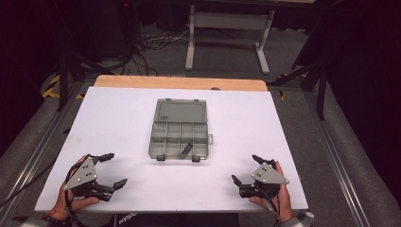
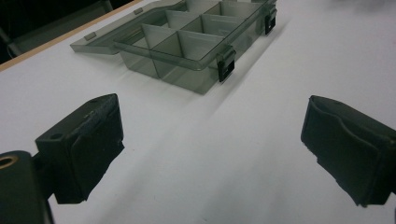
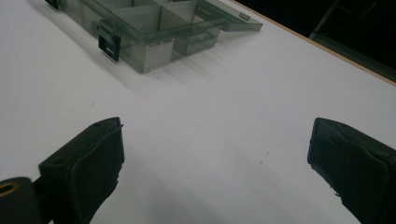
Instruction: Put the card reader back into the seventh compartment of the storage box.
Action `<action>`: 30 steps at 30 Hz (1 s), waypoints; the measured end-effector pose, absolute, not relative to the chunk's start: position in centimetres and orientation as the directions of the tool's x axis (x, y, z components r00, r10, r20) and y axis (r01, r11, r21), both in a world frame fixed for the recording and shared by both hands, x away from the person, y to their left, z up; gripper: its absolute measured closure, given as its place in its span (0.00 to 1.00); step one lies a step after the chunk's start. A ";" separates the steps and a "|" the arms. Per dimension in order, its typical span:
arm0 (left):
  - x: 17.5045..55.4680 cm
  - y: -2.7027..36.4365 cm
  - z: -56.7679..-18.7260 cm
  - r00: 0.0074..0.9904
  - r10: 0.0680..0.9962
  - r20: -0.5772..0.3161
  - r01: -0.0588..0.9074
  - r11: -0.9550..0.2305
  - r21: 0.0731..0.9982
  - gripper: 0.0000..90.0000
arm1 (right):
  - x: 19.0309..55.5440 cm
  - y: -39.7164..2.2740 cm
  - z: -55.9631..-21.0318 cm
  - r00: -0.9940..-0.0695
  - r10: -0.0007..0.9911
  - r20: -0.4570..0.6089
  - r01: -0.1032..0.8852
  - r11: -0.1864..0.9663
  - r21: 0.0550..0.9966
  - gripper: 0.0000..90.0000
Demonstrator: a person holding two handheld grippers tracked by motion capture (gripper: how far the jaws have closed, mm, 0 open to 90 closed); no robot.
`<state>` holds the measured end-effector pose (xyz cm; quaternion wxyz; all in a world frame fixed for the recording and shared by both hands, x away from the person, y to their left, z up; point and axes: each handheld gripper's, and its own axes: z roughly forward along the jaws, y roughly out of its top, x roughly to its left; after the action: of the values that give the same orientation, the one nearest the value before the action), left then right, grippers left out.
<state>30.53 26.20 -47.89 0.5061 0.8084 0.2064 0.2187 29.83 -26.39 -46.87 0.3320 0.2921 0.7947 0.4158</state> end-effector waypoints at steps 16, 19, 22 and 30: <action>30.2 26.4 -47.8 0.825 0.548 0.138 0.108 -0.392 0.914 0.07 | 29.7 -25.4 -46.6 -0.617 0.732 -0.288 0.174 0.484 0.858 0.06; 30.1 26.3 -47.9 0.827 0.545 0.139 0.105 -0.392 0.914 0.07 | 29.7 -25.3 -46.7 -0.620 0.730 -0.287 0.178 0.488 0.855 0.06; 30.1 26.2 -47.9 0.827 0.544 0.143 0.102 -0.395 0.913 0.07 | 29.7 -25.1 -46.7 -0.623 0.726 -0.292 0.174 0.492 0.853 0.06; 30.5 26.3 -47.9 0.826 0.548 0.130 0.115 -0.389 0.914 0.07 | 29.8 -25.0 -46.8 -0.630 0.723 -0.285 0.179 0.492 0.852 0.06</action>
<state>30.45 26.31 -47.90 0.5129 0.8062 0.2056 0.2113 29.81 -24.99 -46.81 0.3251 0.2817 0.8001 0.4181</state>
